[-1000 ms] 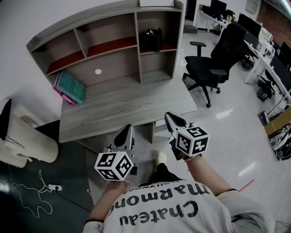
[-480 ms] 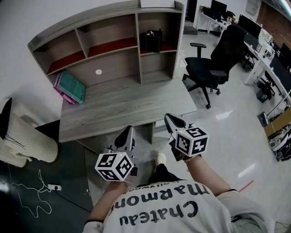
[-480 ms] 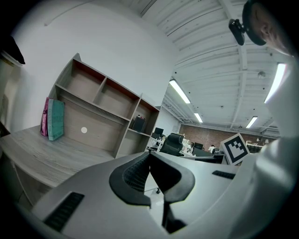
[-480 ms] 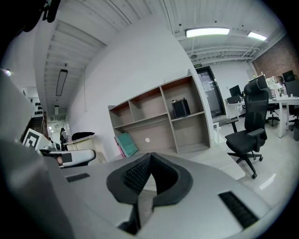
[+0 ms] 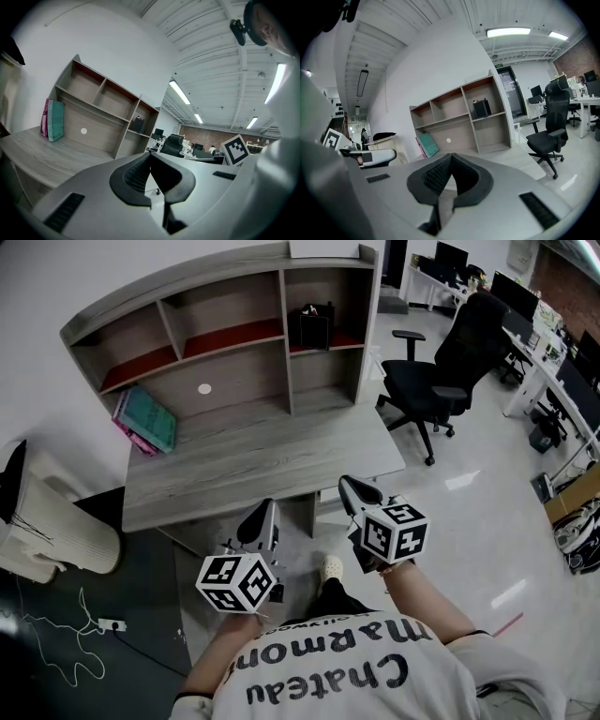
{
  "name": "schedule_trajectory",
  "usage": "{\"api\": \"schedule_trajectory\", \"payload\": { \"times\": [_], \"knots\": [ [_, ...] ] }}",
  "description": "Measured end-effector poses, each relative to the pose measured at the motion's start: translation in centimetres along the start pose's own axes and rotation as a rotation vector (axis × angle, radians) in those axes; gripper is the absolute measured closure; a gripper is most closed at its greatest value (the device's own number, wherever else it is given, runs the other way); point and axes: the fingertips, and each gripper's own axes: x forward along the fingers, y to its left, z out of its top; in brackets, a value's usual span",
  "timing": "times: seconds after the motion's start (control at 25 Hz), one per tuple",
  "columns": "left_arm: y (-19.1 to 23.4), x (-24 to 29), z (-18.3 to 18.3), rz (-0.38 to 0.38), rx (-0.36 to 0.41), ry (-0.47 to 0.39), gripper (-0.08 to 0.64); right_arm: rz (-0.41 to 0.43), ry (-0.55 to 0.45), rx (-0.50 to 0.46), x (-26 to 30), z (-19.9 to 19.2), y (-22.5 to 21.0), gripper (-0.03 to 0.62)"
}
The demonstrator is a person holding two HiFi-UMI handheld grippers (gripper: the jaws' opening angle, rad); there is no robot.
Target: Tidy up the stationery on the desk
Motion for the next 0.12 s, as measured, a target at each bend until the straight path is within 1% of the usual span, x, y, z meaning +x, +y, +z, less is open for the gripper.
{"api": "schedule_trajectory", "payload": {
  "times": [0.12],
  "knots": [
    [0.00,-0.18,-0.18,0.003,-0.002,0.005,0.545,-0.002,0.002,0.003,-0.11,-0.13,-0.01,0.580]
  ]
}}
